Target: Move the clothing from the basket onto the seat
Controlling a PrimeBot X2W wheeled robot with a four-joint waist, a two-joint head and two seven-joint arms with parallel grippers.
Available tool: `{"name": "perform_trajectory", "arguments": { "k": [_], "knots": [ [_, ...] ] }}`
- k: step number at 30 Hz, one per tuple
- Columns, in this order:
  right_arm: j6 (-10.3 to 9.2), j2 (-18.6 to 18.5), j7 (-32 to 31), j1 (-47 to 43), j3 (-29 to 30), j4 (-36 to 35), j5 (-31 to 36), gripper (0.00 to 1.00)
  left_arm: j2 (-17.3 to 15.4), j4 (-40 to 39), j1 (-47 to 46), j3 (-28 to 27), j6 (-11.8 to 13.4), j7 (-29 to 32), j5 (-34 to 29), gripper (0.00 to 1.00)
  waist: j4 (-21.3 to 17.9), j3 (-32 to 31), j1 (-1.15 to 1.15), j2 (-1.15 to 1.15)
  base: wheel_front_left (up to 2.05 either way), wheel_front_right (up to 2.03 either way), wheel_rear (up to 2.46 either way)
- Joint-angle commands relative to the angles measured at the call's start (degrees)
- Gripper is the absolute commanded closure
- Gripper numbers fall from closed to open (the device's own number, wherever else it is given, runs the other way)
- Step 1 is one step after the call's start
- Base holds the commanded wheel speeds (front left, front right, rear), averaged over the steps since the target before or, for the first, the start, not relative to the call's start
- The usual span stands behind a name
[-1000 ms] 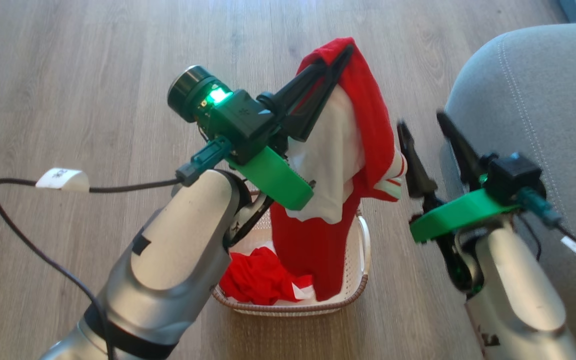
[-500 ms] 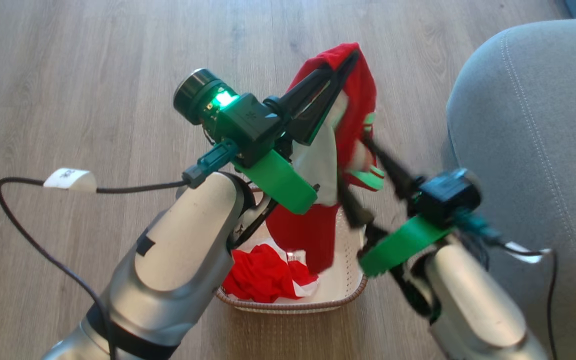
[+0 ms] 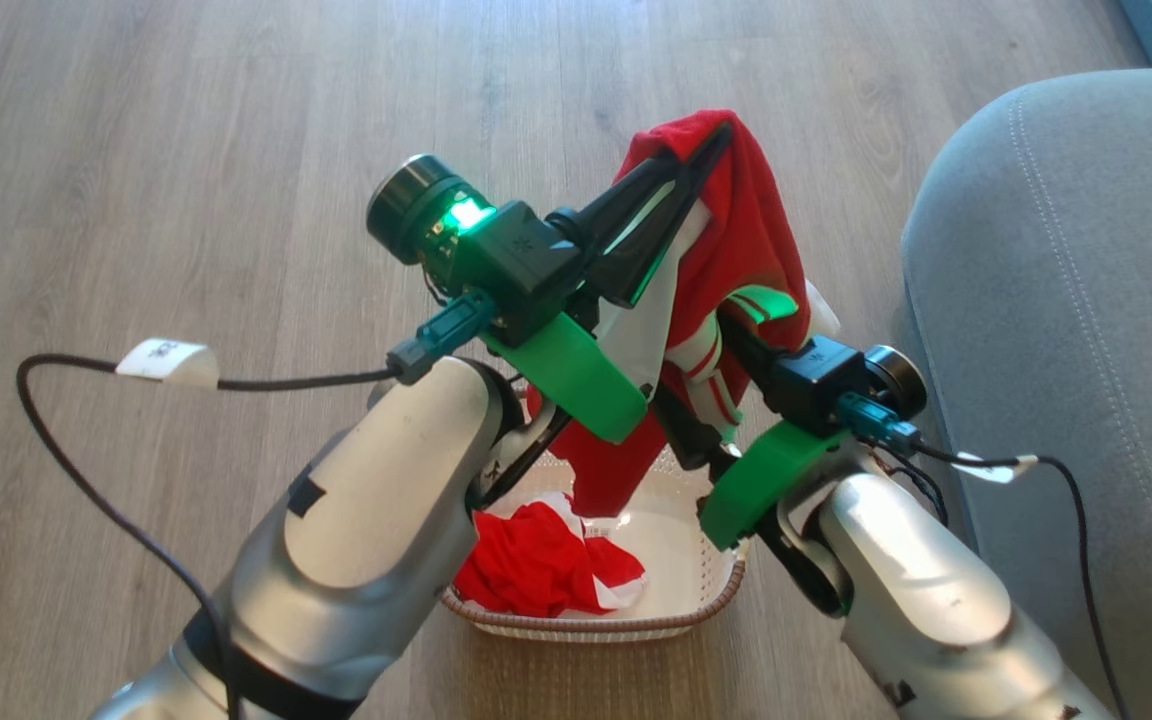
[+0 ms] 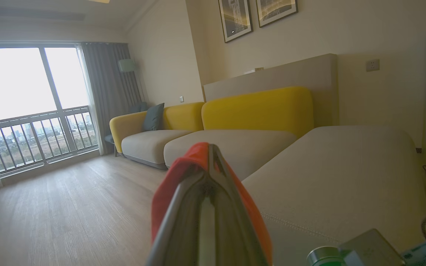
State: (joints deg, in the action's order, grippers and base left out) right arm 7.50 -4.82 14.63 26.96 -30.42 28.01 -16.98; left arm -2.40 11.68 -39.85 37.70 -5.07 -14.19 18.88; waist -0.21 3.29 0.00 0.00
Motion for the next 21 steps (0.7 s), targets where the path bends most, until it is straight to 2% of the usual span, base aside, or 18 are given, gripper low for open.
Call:
{"name": "perform_trajectory", "arguments": {
  "k": [1,2,3,4,5,13,14,15,16,17,21],
  "knots": [
    [-0.01,1.5,0.4,3.0,-1.1,-1.0,-0.1,0.07,-0.6,-1.6,-2.4,-1.6,0.4,-0.5,0.7,1.00,0.2,-0.1,0.00,0.00,0.00,0.00,0.00],
    [-0.01,1.6,0.4,3.4,-1.3,-0.7,-0.3,0.42,-0.6,-1.5,-2.3,-1.5,0.4,-0.5,0.8,1.00,0.4,-0.1,0.00,0.00,0.00,0.00,0.00],
    [-0.01,1.6,0.4,3.4,-1.3,-0.7,-0.3,0.42,-0.6,-1.5,-2.3,-1.5,0.4,-0.5,0.8,1.00,0.4,-0.1,0.00,0.00,0.00,0.00,0.00],
    [-0.01,1.7,0.4,3.8,-1.2,-0.5,-0.4,0.82,-0.5,-1.5,-2.3,-1.4,0.5,-0.5,1.0,1.00,0.6,0.0,0.00,0.00,0.00,0.00,0.00],
    [-0.01,1.8,0.4,4.1,-0.9,-0.3,-0.8,1.00,-0.5,-1.5,-2.2,-1.3,0.6,-0.5,1.2,1.00,0.7,0.0,0.00,0.00,0.00,0.00,0.00],
    [-0.01,1.9,0.4,4.2,2.0,-2.2,-1.0,1.00,-0.5,-0.4,-1.7,-0.8,0.7,-0.7,2.2,1.00,1.5,0.5,0.00,0.00,0.00,0.00,0.00],
    [-0.01,1.9,0.4,4.1,2.2,-2.6,-0.9,1.00,-0.5,-0.2,-1.6,-0.9,0.7,-0.7,2.2,0.95,1.5,0.6,0.00,0.00,0.00,0.00,0.00],
    [-0.01,1.9,0.4,3.9,2.5,-3.1,-0.9,1.00,-0.5,0.0,-1.5,-1.0,0.6,-0.7,2.3,0.60,1.4,0.7,0.00,0.00,0.00,0.00,0.00],
    [-0.01,1.9,0.4,3.7,2.8,-3.6,-0.7,1.00,-0.5,0.2,-1.3,-1.0,0.5,-0.7,2.4,0.08,1.2,0.7,0.00,0.00,0.00,0.00,0.00],
    [-0.01,1.9,0.4,3.5,3.3,-4.1,-0.6,1.00,-0.5,0.5,-1.1,-1.0,0.4,-0.8,2.5,0.00,1.1,0.7,0.00,0.00,0.00,0.00,0.00],
    [-0.01,1.9,0.4,2.4,5.8,-6.4,0.2,1.00,-0.8,1.9,-0.4,-0.8,-0.1,-0.8,2.8,0.00,0.2,0.9,0.00,0.00,0.00,0.00,0.00]
  ]
}}
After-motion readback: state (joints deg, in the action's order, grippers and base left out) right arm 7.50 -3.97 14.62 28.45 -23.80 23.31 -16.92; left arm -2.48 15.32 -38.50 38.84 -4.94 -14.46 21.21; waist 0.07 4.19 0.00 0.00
